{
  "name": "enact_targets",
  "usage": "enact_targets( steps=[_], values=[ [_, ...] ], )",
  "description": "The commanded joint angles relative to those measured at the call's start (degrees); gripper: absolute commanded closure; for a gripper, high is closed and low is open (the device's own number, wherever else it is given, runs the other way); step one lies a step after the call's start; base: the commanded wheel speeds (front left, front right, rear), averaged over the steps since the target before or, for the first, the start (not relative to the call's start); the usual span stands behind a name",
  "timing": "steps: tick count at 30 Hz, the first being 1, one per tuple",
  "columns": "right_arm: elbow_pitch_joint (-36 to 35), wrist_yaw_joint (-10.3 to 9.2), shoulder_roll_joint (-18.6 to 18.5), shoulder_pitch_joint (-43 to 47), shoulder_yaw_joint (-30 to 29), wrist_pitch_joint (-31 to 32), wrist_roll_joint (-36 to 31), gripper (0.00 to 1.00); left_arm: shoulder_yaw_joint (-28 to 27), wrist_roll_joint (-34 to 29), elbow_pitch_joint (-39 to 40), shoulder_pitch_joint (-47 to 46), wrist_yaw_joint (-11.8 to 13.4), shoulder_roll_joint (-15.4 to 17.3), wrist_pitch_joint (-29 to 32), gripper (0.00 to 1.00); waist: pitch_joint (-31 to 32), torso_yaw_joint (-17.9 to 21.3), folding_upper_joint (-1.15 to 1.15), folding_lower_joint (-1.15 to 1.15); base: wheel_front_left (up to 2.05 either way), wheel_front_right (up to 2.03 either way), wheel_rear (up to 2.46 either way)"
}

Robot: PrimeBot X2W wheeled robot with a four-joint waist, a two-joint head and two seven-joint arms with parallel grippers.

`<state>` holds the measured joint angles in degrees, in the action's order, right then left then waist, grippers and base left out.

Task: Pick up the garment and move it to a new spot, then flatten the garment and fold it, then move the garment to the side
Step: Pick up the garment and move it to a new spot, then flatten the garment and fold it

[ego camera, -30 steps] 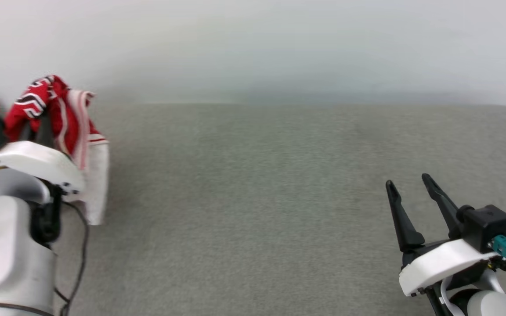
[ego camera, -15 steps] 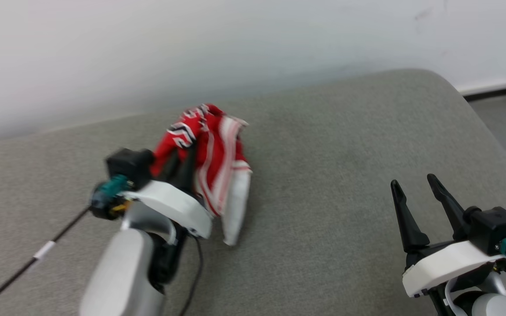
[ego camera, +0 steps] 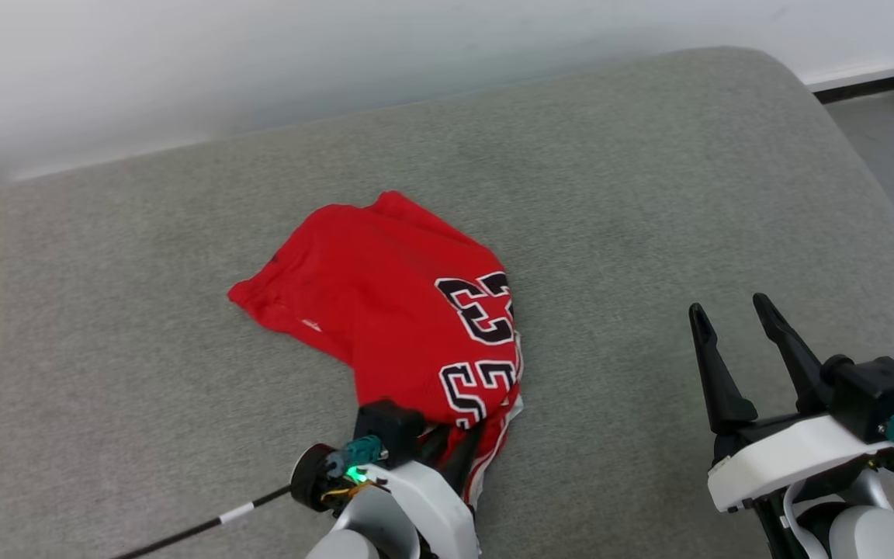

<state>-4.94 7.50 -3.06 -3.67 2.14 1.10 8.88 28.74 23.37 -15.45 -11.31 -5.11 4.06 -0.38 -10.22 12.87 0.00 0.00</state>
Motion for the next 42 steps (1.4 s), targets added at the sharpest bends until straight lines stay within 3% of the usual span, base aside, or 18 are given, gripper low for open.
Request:
enact_targets(
  steps=[1,10,21,30,42],
  values=[
    [0.28,-0.02,0.24,-1.24,-0.06,-0.22,0.23,0.0,0.47,-1.04,0.49,-0.43,0.0,-0.17,-0.95,0.0,-0.02,-1.19,0.0,0.0,0.0,0.0,0.0],
    [0.57,-0.02,0.22,0.19,-0.7,0.78,-1.15,0.0,0.69,-3.52,5.78,-1.77,1.65,-0.2,-9.28,0.0,4.61,-5.83,0.0,0.0,0.0,0.0,0.0],
    [-1.42,-0.02,0.22,4.1,-1.99,3.55,-2.54,0.0,-9.37,-2.25,7.32,3.5,8.94,4.68,-13.3,0.0,10.34,-10.32,0.0,0.0,0.0,0.0,0.0],
    [-2.47,-0.02,0.21,6.44,-2.85,4.97,-2.74,0.0,-15.72,-1.78,8.95,9.99,12.56,10.55,-13.61,0.0,11.47,-10.67,0.0,0.0,0.0,0.0,0.0],
    [-2.53,-0.02,0.23,7.02,-3.33,5.31,-2.18,0.0,-15.87,-0.76,13.04,13.27,14.2,10.51,-12.05,0.0,11.53,-9.79,0.0,0.0,0.0,0.0,0.0]
  ],
)
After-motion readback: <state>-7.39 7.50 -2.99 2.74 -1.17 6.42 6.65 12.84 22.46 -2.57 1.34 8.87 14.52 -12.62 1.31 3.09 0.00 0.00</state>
